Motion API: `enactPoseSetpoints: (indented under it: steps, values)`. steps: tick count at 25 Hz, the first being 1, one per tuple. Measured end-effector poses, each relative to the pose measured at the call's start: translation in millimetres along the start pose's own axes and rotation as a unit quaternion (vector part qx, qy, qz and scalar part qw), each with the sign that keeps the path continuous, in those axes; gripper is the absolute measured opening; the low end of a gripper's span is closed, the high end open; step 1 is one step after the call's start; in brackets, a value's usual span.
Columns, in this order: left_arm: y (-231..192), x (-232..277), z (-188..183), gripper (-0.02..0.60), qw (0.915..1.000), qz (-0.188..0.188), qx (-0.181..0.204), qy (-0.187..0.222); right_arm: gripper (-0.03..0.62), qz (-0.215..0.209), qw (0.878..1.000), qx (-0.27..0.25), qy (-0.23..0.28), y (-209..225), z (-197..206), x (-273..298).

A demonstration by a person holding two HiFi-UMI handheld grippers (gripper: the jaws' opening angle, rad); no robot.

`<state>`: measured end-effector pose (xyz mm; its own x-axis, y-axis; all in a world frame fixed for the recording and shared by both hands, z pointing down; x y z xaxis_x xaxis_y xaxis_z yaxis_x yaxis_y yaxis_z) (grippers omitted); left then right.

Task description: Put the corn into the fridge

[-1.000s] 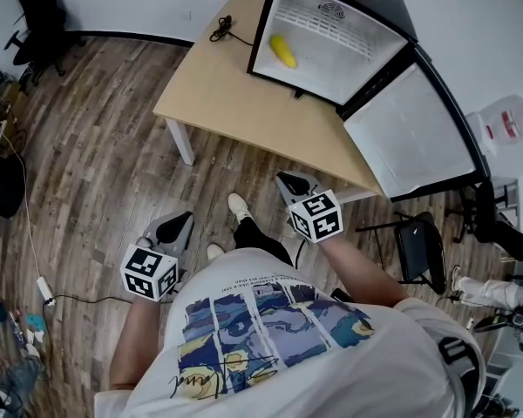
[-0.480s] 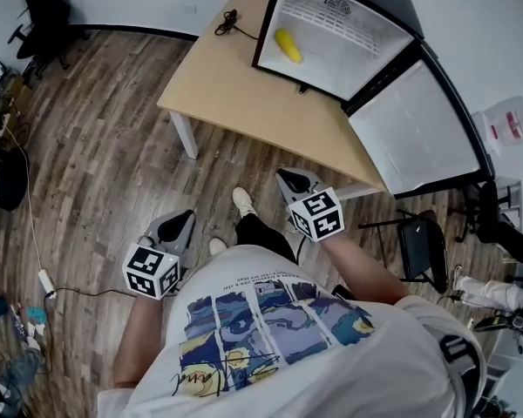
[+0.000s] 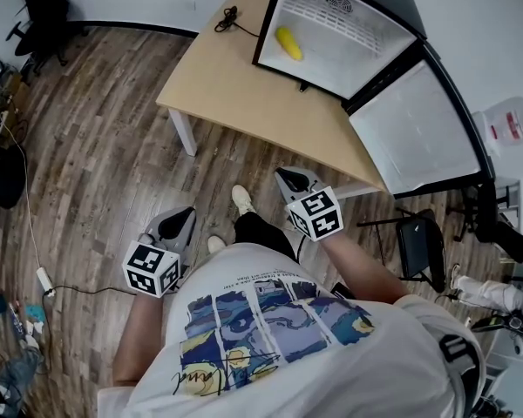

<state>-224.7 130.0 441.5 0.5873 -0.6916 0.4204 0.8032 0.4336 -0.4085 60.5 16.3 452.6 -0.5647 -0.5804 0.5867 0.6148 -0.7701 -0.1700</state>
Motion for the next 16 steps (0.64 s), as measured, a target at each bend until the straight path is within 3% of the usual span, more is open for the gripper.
enactPoseSetpoints:
  steps: [16]
  values:
    - [-18, 16, -17, 0.01, 0.9999, -0.01, -0.007, 0.003, 0.012, -0.001, 1.0, -0.002, 0.0, 22, -10, 24]
Point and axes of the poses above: the fingertips, and each gripper's own axes: x forward along the fingers, y to its right, z out of its underside, the point moved 9 cm from there along -x, backward along the fingers, and after that the axes turned 9 degrees about -x, right-handed, at the moved point
